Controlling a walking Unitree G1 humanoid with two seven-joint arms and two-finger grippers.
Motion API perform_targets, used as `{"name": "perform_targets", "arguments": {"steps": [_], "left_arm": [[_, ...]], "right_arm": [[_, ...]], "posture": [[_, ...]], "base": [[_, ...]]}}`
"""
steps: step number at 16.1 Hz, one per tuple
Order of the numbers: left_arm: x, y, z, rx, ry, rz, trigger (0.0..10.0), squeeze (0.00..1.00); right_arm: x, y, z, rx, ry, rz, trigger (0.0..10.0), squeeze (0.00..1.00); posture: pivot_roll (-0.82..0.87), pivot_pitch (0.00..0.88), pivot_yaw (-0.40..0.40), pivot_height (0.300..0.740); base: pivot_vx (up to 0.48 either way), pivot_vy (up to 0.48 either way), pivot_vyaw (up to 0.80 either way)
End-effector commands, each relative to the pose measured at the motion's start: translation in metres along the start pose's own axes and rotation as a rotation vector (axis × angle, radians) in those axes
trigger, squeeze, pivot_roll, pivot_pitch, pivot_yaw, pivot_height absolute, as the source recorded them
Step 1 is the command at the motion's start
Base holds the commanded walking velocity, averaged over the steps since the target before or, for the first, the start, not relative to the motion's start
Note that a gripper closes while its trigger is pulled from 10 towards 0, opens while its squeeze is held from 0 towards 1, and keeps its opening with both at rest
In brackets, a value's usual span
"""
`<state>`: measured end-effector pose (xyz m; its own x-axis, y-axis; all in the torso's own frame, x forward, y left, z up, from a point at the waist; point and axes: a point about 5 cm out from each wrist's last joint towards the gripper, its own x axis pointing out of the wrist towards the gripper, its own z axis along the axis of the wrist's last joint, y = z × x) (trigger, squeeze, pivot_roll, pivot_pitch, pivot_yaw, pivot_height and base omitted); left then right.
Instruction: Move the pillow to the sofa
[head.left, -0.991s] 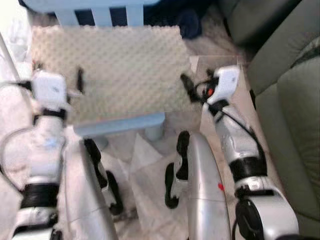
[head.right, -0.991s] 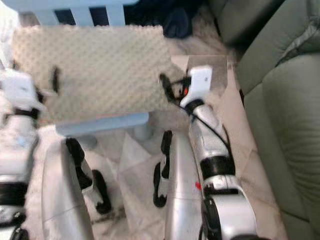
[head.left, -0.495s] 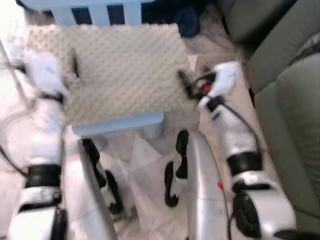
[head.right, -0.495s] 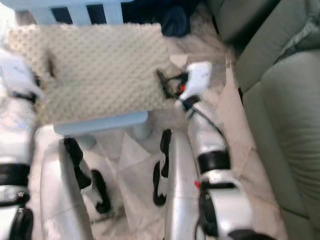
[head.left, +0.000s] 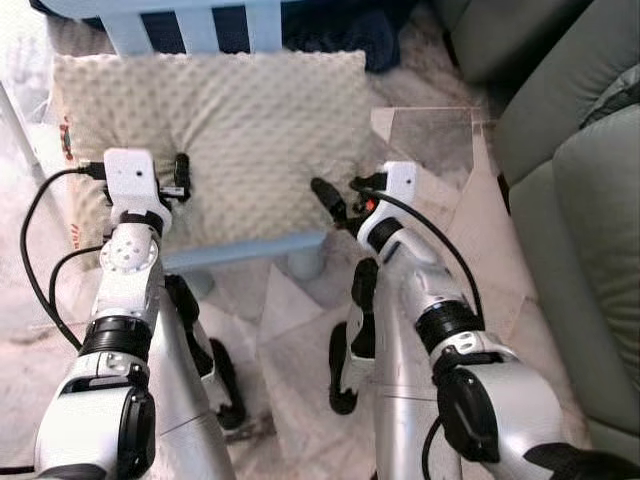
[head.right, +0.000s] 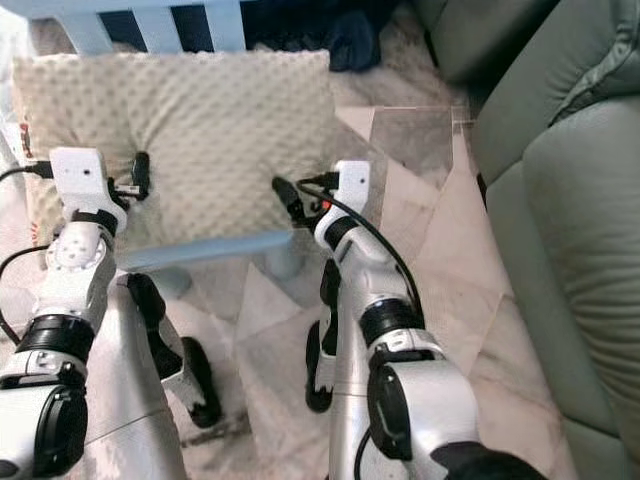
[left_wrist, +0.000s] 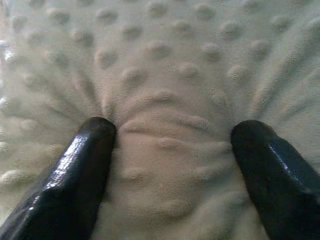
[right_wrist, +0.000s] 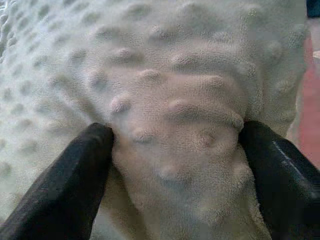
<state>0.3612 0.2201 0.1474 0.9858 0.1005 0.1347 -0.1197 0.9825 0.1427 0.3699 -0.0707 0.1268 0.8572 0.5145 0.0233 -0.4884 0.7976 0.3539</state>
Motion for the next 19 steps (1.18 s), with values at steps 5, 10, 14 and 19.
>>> {"name": "perform_targets", "arguments": {"steps": [5,10,14,19], "left_arm": [[-0.018,-0.009,-0.042,-0.026,0.147,-0.051,0.0,0.00],[-0.020,-0.017,-0.044,-0.067,0.133,-0.074,0.0,0.00],[-0.019,-0.018,-0.042,-0.069,0.119,-0.082,0.0,0.00],[-0.016,-0.017,-0.040,-0.069,0.110,-0.079,0.0,0.00]], "right_arm": [[-0.006,0.003,-0.031,0.038,0.113,0.010,0.0,0.00],[-0.009,-0.003,-0.030,0.036,0.104,-0.001,0.0,0.00],[-0.010,-0.005,-0.030,0.027,0.111,-0.005,0.0,0.00],[-0.007,-0.006,-0.024,0.002,0.108,-0.001,0.0,0.00]], "posture": [[-0.04,0.464,-0.117,0.473],[-0.05,0.470,-0.122,0.473],[-0.05,0.469,-0.128,0.473],[-0.05,0.441,-0.127,0.473]], "base": [[0.000,0.000,0.00],[0.000,0.000,0.00],[0.000,0.000,0.00],[0.000,0.000,0.00]]}}
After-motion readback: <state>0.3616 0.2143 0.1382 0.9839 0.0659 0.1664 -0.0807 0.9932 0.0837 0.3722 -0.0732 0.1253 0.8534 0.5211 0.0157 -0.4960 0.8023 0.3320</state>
